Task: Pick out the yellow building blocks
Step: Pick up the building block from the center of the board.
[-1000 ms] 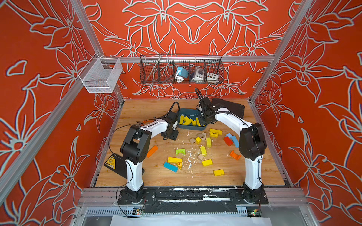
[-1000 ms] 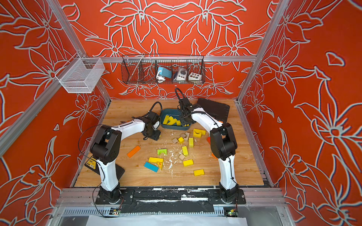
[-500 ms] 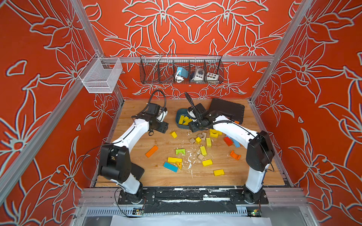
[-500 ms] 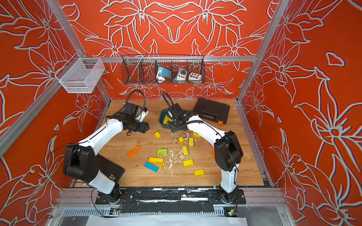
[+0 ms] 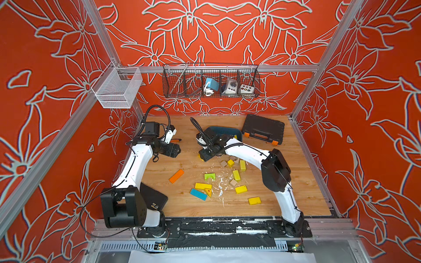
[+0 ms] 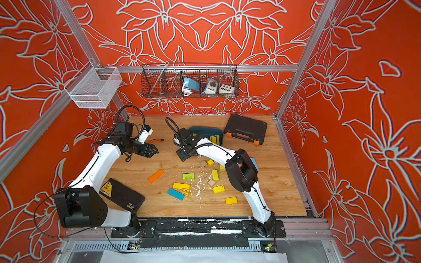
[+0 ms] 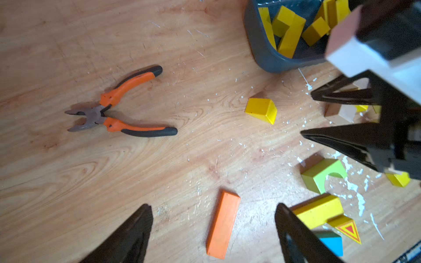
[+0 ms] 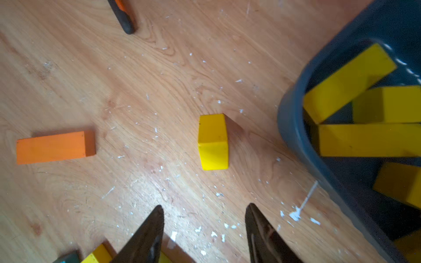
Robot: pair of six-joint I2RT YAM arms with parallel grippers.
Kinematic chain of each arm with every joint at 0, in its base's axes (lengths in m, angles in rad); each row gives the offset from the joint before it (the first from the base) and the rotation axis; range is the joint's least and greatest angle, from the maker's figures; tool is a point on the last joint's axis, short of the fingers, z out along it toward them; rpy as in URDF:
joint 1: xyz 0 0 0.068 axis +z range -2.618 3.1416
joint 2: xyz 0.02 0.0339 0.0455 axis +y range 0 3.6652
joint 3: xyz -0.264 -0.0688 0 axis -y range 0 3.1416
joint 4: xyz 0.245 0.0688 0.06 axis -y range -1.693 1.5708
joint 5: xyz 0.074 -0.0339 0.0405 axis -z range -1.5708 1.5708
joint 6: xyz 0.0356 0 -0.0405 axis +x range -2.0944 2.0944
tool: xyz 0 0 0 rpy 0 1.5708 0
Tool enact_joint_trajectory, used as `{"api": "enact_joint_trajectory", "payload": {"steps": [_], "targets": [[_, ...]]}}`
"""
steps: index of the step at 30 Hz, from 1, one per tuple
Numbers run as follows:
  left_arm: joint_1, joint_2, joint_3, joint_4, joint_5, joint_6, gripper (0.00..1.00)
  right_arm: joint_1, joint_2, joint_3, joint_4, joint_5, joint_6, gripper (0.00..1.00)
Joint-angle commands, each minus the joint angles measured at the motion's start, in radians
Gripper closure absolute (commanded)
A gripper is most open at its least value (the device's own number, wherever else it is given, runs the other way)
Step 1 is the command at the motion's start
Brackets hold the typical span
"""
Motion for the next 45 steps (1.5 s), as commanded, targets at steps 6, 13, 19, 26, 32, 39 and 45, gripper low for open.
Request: {"api": "enact_joint_trajectory", "payload": {"steps": [6,13,19,26,32,39,45], "targets": [[0.035,-0.048,-0.029,-0.059,0.098,0.082,0.14,-0.001,0.097,0.090,-0.061,0.036,-0.017,0.40],[0.035,-0.073,-0.078,-0.035,0.091,0.081,0.14,-0.003,0.187,0.171,-0.086,0.047,-0.069,0.39],[0.036,-0.091,-0.115,-0.030,0.078,0.099,0.14,-0.004,0.244,0.249,-0.123,0.061,-0.089,0.39],[0.035,-0.099,-0.123,-0.050,0.078,0.129,0.14,-0.009,0.289,0.298,-0.147,0.045,-0.097,0.39],[0.035,-0.104,-0.139,-0.071,0.093,0.148,0.14,-0.012,0.327,0.358,-0.181,0.029,-0.109,0.44],[0.036,-0.107,-0.133,-0.104,0.108,0.189,0.14,-0.012,0.312,0.340,-0.190,0.028,-0.114,0.66],[0.035,-0.105,-0.147,-0.099,0.112,0.216,0.14,-0.012,0.259,0.287,-0.180,0.025,-0.113,0.78]]}}
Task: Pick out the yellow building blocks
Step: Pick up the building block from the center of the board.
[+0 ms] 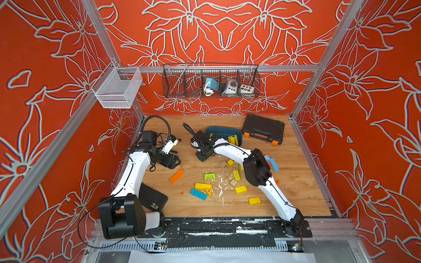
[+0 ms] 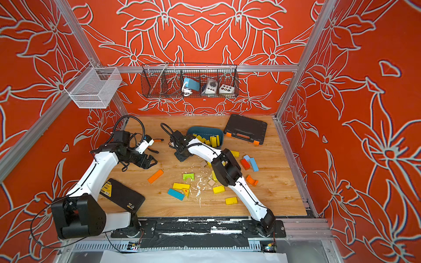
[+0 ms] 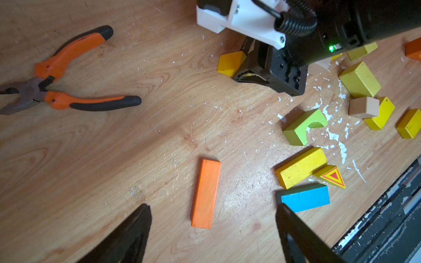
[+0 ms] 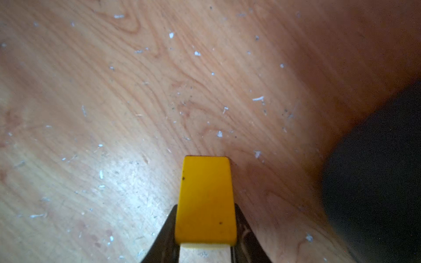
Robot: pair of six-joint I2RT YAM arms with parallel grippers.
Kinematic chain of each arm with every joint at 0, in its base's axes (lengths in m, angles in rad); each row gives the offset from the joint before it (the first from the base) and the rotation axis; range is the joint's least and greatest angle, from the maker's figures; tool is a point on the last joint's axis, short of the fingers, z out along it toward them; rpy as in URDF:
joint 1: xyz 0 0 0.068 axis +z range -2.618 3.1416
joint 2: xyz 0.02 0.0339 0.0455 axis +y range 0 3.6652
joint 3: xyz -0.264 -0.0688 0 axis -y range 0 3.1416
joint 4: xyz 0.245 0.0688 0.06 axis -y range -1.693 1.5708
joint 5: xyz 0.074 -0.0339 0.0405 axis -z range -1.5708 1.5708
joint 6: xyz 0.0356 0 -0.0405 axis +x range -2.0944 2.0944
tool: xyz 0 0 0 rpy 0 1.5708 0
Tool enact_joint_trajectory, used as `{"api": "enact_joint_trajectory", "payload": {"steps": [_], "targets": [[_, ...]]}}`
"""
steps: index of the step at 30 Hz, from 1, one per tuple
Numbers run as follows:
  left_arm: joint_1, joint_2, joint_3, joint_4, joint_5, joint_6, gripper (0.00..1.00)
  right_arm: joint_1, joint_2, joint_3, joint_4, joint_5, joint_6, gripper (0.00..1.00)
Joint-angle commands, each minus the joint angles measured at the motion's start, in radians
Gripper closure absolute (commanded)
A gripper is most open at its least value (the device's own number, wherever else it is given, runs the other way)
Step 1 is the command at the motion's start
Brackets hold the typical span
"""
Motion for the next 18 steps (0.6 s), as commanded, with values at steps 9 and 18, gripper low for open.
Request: {"api": "enact_joint_trajectory", "payload": {"steps": [9,18], "targets": [[-0.024,-0.028,-0.061,-0.037,0.018,0.138,0.10,-0.016,-0.188,-0.084,-0.043,-0.059,-0.004,0.83],[-0.157,-0.060,-0.090,-0.014,-0.021,0.192,0.10,-0.108,-0.332,-0.073,-0.097,-0.089,0.015,0.79]]}}
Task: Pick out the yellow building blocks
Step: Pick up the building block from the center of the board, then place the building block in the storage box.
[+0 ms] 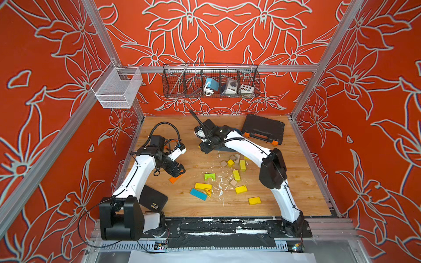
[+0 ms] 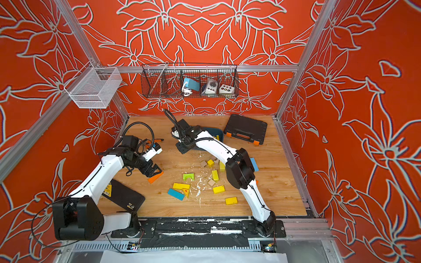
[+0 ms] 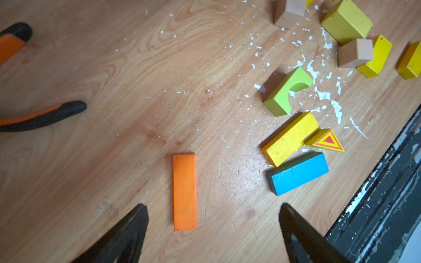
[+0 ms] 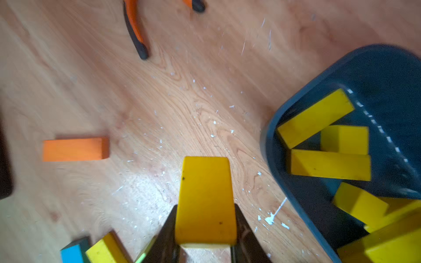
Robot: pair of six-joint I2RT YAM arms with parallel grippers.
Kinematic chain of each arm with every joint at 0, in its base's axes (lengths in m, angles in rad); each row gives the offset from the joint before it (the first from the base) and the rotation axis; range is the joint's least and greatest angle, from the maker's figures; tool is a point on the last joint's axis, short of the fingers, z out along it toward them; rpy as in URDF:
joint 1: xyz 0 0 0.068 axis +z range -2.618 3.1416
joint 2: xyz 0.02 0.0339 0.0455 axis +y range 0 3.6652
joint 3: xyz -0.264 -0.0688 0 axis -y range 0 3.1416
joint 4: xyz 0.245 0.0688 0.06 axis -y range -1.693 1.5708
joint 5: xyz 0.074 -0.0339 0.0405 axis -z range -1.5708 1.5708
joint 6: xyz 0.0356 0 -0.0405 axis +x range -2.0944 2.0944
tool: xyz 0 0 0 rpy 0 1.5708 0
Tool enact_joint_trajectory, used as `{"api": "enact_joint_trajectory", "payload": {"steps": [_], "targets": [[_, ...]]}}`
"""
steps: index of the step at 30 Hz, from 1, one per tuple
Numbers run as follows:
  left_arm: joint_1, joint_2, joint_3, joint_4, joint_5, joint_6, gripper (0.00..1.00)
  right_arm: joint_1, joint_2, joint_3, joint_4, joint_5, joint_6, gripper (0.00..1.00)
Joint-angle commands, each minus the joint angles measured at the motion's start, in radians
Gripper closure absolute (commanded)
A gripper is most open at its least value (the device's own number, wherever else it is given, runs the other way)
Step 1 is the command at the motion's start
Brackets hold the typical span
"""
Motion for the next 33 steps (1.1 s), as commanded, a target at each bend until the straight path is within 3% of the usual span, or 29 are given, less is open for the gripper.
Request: {"api": "enact_joint_trajectory", "payload": {"steps": [1,10,14,23,26,33], "targets": [[-0.038,-0.031,-0.006,0.004,-0.015,0.052,0.10,-0.073,-0.028,0.022,-0.068,-0.004,0.010,0.79],[-0.221,-0.066,-0.076,0.040,-0.103,0.138,0.11,-0.252,0.066,0.096,-0.133,0.000,0.039,0.79],[-0.327,-0.068,-0.140,0.119,-0.201,0.118,0.11,-0.286,0.121,0.127,-0.159,0.011,0.036,0.79],[-0.437,0.048,-0.132,0.151,-0.190,0.104,0.15,-0.312,0.156,0.094,-0.150,0.028,0.051,0.75],[-0.466,0.088,-0.122,0.159,-0.173,0.103,0.17,-0.314,0.156,0.079,-0.149,0.038,0.052,0.71],[-0.523,0.164,-0.114,0.191,-0.178,0.075,0.18,-0.314,0.110,0.043,-0.152,0.078,0.047,0.48]]}}
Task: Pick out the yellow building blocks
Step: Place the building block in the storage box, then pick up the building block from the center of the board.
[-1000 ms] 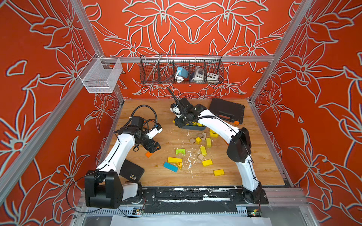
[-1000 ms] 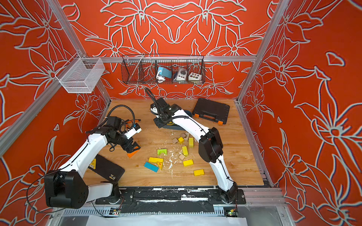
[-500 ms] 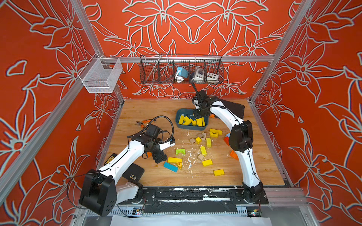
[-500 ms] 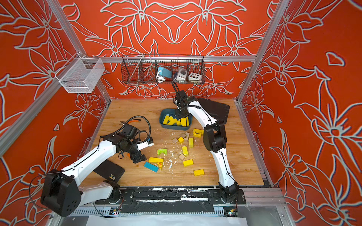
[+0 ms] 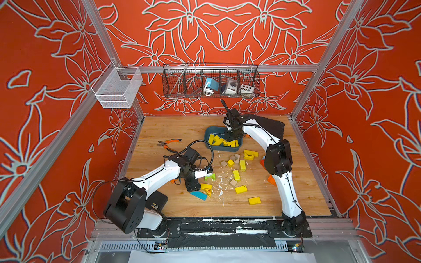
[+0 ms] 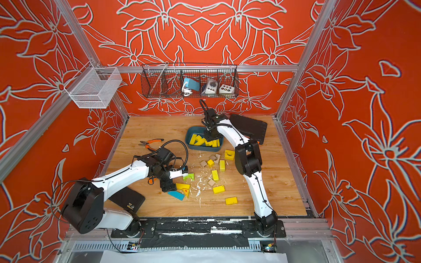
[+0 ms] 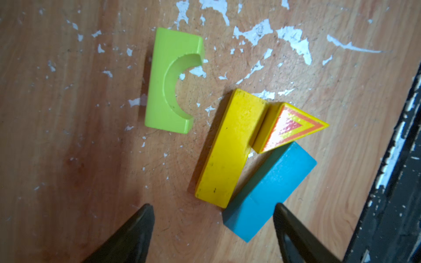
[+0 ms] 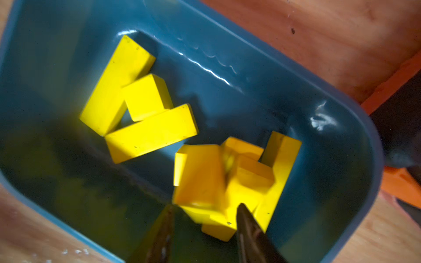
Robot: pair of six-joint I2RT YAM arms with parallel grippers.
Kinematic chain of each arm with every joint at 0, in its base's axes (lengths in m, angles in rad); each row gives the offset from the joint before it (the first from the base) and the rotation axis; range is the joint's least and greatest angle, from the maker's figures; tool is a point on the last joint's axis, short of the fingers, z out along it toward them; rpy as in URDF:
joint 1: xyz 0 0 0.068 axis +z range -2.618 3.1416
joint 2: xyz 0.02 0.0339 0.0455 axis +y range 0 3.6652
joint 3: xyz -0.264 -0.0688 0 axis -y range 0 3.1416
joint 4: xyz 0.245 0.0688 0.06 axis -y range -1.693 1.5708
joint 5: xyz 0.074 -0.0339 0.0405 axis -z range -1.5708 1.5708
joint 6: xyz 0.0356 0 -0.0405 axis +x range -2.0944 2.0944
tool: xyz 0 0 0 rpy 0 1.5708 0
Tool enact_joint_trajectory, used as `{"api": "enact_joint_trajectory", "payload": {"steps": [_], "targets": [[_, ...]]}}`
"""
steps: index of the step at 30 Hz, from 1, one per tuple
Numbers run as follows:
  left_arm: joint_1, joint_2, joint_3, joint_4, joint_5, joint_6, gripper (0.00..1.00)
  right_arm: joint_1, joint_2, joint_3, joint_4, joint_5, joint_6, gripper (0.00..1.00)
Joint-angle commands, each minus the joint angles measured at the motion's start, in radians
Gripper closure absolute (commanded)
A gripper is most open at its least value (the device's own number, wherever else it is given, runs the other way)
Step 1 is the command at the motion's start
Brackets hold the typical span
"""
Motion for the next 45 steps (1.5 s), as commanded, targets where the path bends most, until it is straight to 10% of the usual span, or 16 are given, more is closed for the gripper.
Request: {"api": "enact_joint_trajectory", "payload": {"steps": [1,32,45], "targets": [[-0.028,0.030,0.021,0.014,0.011,-0.017,0.19,-0.004,-0.051,-0.026,-0.026,0.063,-0.004,0.46],[-0.121,0.199,-0.004,0.129,-0.138,-0.027,0.46,-0.010,-0.710,-0.654,0.111,0.171,0.078,0.43],[-0.129,0.220,-0.001,0.107,-0.157,-0.069,0.80,-0.030,-0.882,-0.898,0.152,0.190,0.128,0.42]]}}
